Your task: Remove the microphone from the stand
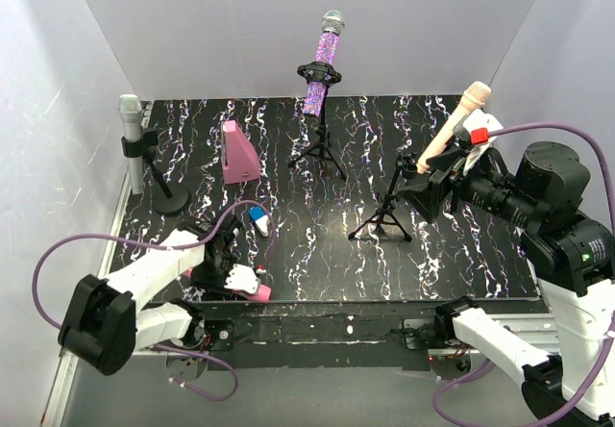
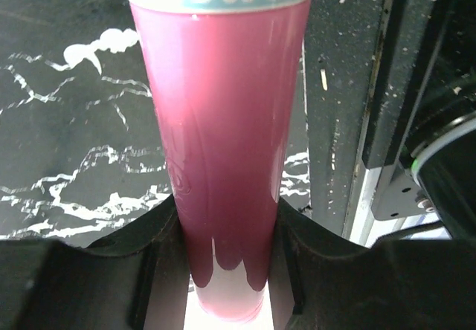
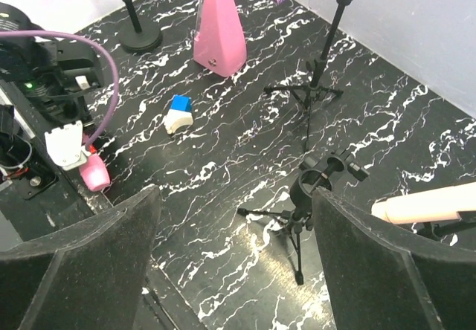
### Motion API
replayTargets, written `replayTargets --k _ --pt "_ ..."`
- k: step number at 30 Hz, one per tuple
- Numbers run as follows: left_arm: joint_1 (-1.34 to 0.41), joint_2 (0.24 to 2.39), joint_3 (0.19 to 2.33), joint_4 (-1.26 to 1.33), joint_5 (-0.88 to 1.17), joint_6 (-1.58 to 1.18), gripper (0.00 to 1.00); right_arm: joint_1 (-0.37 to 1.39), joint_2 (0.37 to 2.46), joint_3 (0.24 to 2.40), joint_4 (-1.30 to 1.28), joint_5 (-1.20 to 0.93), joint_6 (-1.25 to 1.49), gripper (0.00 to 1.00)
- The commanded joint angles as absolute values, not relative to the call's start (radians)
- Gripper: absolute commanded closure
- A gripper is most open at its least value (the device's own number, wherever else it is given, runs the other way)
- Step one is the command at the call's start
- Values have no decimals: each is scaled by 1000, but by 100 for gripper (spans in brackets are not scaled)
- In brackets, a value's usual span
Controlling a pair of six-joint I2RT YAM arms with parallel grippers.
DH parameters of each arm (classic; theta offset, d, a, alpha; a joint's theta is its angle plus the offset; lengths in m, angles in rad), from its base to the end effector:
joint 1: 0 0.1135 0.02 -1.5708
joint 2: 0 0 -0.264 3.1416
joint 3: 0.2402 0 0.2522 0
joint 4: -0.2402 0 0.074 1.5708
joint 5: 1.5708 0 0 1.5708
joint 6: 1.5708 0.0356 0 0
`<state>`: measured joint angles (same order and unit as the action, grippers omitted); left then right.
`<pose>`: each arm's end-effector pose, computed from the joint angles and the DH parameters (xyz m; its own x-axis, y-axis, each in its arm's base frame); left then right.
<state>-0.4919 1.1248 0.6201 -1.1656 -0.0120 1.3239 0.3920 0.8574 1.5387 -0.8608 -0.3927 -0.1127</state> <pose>0.1224 -0.0651 0.1767 0.2446 0.9690 0.0359 0.9662 -0.2405 -0.0934 0.0917 0.0527 0.4949 -0.0851 -0.1476 -0.9854 -0.7150 0.6978 -0.0428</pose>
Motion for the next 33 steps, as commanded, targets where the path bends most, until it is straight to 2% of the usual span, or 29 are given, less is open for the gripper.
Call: replayTargets --k 1,5,8,13,16,18,24,26,28,33 --pt "-489 1221 583 -1017 -54 1338 100 385 865 1571 -897 -394 -129 12" --pt "-489 1354 586 -963 -71 1229 100 384 864 1568 -900 -370 -143 12" --pt "-489 1413 588 -954 -58 1167 71 385 859 1546 -904 -327 -150 12" --pt "-488 1393 580 -950 -25 1201 39 383 874 1510 -931 -250 -146 11" --pt "-488 1345 565 -951 -8 1238 25 383 882 1482 -937 -227 -140 10" --pt "-488 1321 555 -950 -8 1253 20 383 876 1459 -928 -221 -133 8" --pt "-486 1244 615 -1023 0 1270 16 367 893 1494 -963 -293 -104 7" --pt "-488 1188 684 -1107 79 1307 14 365 934 1582 -1024 -340 -88 7" --pt "-488 1119 779 -1190 176 1357 2 362 992 1678 -1071 -377 -65 7" --pt "-506 1087 1059 -1237 438 1422 2 342 1094 1906 -1075 -402 -19 6"
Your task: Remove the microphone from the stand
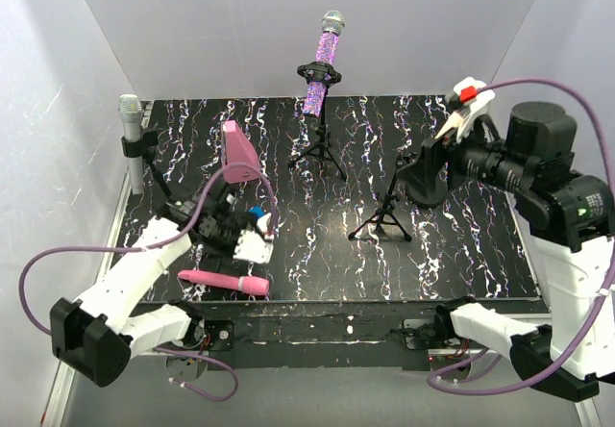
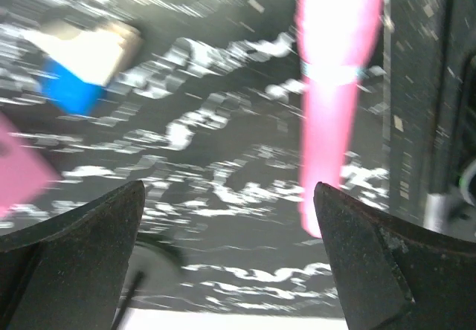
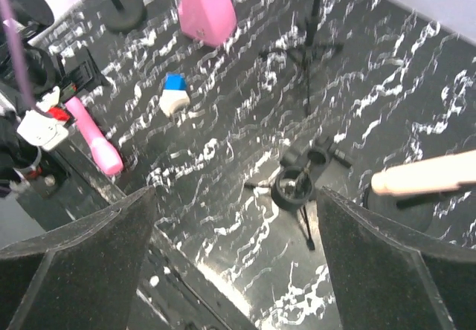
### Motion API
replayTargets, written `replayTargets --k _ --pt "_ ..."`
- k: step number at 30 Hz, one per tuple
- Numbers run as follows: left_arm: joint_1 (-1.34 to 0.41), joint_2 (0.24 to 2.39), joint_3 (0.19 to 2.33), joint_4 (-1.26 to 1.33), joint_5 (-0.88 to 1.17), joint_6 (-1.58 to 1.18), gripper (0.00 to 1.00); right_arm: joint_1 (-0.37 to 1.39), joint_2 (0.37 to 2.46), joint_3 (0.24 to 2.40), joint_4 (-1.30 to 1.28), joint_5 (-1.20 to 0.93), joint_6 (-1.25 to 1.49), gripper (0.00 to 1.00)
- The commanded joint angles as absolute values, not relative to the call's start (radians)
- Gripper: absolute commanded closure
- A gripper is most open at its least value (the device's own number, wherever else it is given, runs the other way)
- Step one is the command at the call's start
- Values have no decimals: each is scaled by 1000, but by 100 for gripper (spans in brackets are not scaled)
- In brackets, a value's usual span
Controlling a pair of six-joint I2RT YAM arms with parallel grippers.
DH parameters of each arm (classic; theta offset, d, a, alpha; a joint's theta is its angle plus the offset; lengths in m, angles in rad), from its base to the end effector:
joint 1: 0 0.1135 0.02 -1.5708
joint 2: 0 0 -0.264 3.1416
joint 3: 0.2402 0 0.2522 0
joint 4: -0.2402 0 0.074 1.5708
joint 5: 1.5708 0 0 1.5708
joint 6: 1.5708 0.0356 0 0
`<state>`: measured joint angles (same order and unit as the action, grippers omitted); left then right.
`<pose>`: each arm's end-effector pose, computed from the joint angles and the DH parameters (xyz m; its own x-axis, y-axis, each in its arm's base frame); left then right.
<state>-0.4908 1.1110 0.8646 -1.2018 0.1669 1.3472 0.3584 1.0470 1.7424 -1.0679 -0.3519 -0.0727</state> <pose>0.1457 -0.0846 0.2402 0.2766 0.9424 -0.1879 0.9606 -0.2654 0.0827 0.1246 0.0598 0.5060 -0.2942 -0.1830 -0.9381 -0.6530 0.7552 0.0575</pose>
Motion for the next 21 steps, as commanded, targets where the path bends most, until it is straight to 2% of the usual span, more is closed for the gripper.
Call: replayTargets --k 1,4,7,10,11,13,18,21 --pt "-517 1116 1113 -1208 486 1375 2 331 1118 1949 -1075 -403 -15 6" --pt "-586 1286 1303 -1063 576 1134 2 331 1192 2110 -1081 -375 -124 9" --pt "-655 1431 1451 -887 685 880 4 331 1244 2232 -1074 -212 -188 9" --pt "-747 1508 1444 -526 669 587 6 331 1215 2179 -1071 -91 -195 11" --pt "-771 1528 1416 -309 614 478 6 331 1191 2142 -1068 -74 -193 11" --pt "-816 1571 1356 -44 504 276 5 331 1157 2085 -1078 -58 -208 11" --pt "-860 1713 1367 162 439 129 8 331 1195 2190 -1216 63 -235 10" --pt "-899 1773 1371 227 358 117 15 330 1175 2156 -1229 101 -256 10"
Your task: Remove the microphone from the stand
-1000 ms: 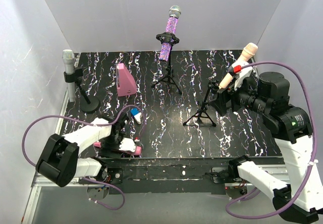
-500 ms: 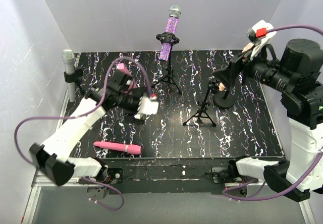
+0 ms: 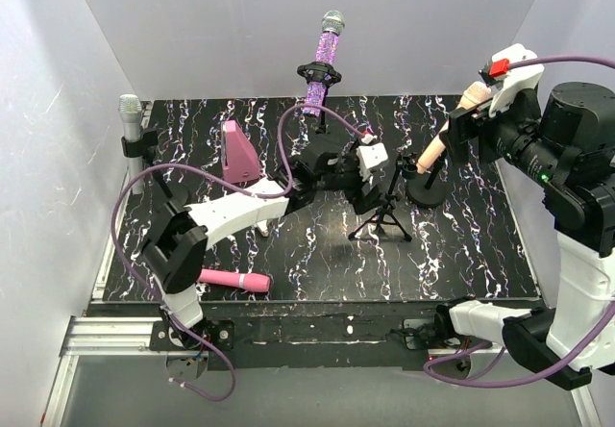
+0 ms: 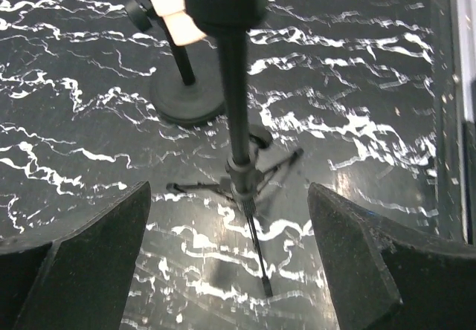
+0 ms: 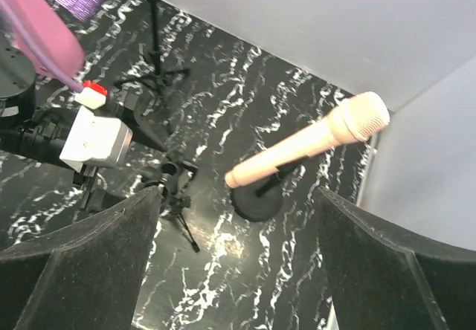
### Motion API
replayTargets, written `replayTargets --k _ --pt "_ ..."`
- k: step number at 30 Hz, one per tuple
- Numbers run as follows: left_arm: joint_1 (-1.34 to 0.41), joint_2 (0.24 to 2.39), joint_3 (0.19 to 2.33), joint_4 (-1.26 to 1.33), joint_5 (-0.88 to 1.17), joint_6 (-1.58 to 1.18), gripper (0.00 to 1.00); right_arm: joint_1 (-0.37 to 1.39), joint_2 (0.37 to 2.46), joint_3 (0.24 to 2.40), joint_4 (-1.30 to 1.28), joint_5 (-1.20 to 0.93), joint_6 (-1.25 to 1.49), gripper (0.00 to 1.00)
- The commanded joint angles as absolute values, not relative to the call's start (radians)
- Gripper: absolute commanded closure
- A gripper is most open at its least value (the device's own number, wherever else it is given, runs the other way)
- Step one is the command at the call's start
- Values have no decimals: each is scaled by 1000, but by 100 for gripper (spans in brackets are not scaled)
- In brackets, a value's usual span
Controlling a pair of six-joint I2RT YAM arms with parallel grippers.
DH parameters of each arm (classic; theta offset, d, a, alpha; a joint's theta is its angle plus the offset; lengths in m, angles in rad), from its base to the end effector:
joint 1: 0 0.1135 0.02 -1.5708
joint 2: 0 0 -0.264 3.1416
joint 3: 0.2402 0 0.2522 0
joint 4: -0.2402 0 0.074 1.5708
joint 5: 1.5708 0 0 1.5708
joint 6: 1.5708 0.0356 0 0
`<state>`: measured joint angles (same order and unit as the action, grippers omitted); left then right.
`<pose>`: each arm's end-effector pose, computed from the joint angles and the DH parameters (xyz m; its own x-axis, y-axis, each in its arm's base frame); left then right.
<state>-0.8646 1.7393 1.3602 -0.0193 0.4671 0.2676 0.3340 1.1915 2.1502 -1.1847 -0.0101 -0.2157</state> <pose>0.2549 -0.3235 0.2978 0.0081 0.3544 -0.9351 0.9815 0.1762 0.0752 0.1139 0.0399 0.5691 -0.1346 -0.2733 -0.9525 -0.3746 0.9039 -0.2064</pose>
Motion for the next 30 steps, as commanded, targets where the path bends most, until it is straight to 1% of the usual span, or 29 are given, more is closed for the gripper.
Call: replayTargets --k 1,3,6,8,10,13,15,16,17,19,20,24,27,30 --pt "-908 1788 1379 244 342 111 17 330 1155 2114 -1207 115 -264 10" --pt "-919 1822 1400 262 331 89 22 325 1112 2053 -1177 139 -276 9" --pt "-930 1842 1423 273 307 80 31 318 1089 2025 -1172 175 -276 9" --pt "-937 1838 1428 276 272 81 35 313 1075 1999 -1167 181 -276 9" --pt "-939 1832 1442 269 281 81 39 302 1062 1953 -1167 178 -262 10" --pt "-937 1830 1459 258 297 72 50 278 1055 1890 -1201 121 -220 10" --pt "-937 1833 1470 247 330 71 60 247 1054 1855 -1219 54 -169 10" --pt "-937 1833 1473 242 336 68 69 230 1057 1842 -1229 23 -149 10" --pt "-937 1830 1473 239 336 66 80 212 1061 1836 -1236 8 -129 10" --pt "-937 1821 1471 230 333 64 96 170 1075 1827 -1259 -84 -100 10" --pt "-937 1812 1470 224 328 66 100 152 1084 1824 -1276 -134 -97 10" --pt "-936 1764 1457 186 313 84 100 68 1104 1786 -1316 -418 -118 9" --pt "-914 1695 1447 126 337 80 100 46 1107 1717 -1287 -558 -124 5" --pt "-871 1609 1418 45 380 72 100 48 1189 1706 -1330 -688 -132 5"
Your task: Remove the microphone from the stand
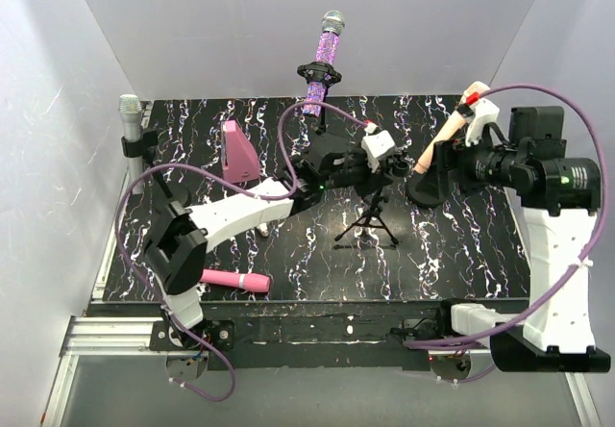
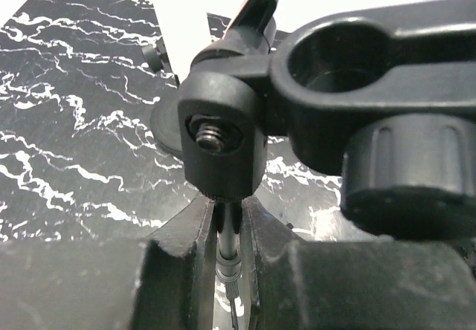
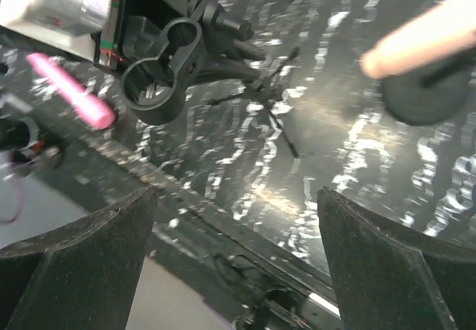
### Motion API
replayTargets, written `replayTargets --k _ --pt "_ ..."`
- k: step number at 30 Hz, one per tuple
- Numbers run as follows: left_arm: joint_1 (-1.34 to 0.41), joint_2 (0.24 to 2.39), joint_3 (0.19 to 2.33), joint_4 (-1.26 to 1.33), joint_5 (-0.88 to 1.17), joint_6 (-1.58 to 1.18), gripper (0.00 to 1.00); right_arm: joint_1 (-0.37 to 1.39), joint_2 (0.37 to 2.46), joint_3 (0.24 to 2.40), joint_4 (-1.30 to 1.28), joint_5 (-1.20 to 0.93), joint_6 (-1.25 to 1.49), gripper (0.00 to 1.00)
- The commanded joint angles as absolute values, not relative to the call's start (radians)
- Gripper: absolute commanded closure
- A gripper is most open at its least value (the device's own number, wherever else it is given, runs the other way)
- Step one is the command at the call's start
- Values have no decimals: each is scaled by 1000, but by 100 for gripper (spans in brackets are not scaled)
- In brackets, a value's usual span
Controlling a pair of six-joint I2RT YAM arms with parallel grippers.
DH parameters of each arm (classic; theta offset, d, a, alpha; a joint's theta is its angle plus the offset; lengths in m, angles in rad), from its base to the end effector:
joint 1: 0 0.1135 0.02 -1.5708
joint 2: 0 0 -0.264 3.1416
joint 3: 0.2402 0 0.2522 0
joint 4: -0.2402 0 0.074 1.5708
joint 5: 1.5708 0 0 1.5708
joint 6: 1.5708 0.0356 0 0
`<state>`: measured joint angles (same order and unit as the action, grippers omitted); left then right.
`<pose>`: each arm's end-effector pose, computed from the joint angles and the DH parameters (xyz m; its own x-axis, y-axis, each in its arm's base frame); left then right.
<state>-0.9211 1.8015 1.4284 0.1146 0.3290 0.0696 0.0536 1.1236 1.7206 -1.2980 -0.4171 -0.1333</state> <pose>0.2537 -0.3529 0.3096 -0.0887 0.2256 -0.9702 0.9510 0.3088 -0.0152 0.1551 0.0228 0.4701 -0.5907 -0.1534 -0.7921 -0.4405 0.8838 0.1574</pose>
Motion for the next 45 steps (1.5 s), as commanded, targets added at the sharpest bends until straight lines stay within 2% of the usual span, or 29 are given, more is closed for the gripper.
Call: replayTargets --k 1,4,9,19,26,33,39,45 --pt "-858 1579 1407 19 386 69 100 48 1221 1694 -1344 -739 -126 5" --pt "-815 1516 1370 -86 364 11 100 51 1211 1582 -1287 -874 -110 5" --pt "-801 1401 1221 -118 331 67 100 149 1123 1379 -1062 -923 -54 10" --pt "-798 1336 1126 -172 293 178 100 308 1242 1138 -732 -974 15 24" --pt "-796 1289 1072 -137 255 108 100 357 1324 1011 -464 -1043 197 31" --pt "-796 1221 1037 -179 109 25 100 368 1436 922 -51 -1097 624 34" --pt "-793 1198 999 -173 20 -41 100 408 1541 942 84 -1094 764 36" --pt "-793 1180 963 -160 -38 -78 100 465 1631 1005 110 -1097 836 41"
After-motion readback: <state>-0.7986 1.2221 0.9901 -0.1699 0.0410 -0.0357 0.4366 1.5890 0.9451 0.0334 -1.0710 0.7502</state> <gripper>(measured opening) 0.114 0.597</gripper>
